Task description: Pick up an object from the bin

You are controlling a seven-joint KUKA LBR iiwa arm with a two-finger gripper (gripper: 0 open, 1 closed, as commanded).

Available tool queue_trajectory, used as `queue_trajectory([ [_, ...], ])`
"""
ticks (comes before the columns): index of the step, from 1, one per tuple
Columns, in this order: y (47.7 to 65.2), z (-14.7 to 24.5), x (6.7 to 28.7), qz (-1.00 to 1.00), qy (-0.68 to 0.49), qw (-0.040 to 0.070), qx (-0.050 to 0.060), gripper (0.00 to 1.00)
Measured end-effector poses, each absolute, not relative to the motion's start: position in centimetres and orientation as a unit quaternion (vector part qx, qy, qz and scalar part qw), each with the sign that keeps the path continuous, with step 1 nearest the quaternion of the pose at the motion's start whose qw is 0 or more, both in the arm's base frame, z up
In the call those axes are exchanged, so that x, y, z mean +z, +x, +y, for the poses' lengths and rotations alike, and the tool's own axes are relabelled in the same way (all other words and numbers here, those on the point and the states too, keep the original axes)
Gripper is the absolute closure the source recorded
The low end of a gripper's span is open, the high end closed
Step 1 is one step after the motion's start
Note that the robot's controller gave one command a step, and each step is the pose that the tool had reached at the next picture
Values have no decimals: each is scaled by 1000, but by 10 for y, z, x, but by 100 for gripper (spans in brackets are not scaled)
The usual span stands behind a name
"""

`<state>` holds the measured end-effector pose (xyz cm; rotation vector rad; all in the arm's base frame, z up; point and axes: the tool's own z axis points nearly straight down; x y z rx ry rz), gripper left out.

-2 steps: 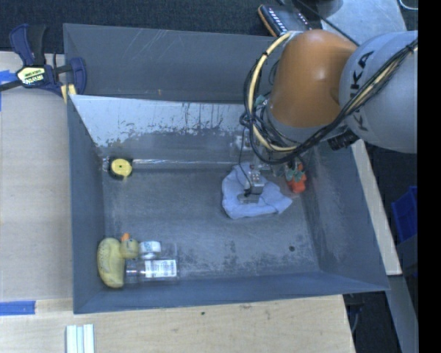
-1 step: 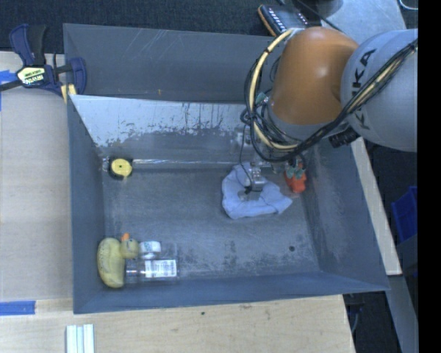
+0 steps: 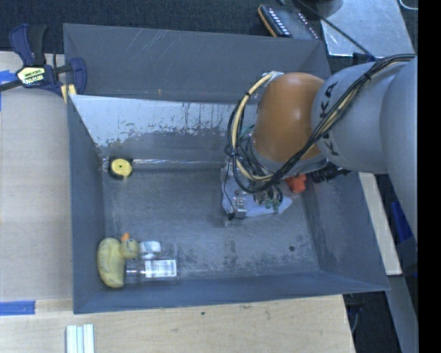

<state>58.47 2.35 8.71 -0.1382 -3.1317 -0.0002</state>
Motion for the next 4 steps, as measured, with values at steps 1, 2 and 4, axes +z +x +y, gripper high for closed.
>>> queue_trajectory([
  [1, 581, 31, 102, -997, -79, -2, 0, 0],
  [2, 559, -31, 89, -995, -104, 4, 2, 0],
  [4, 569, -20, 94, -999, -42, -5, 0, 100],
])
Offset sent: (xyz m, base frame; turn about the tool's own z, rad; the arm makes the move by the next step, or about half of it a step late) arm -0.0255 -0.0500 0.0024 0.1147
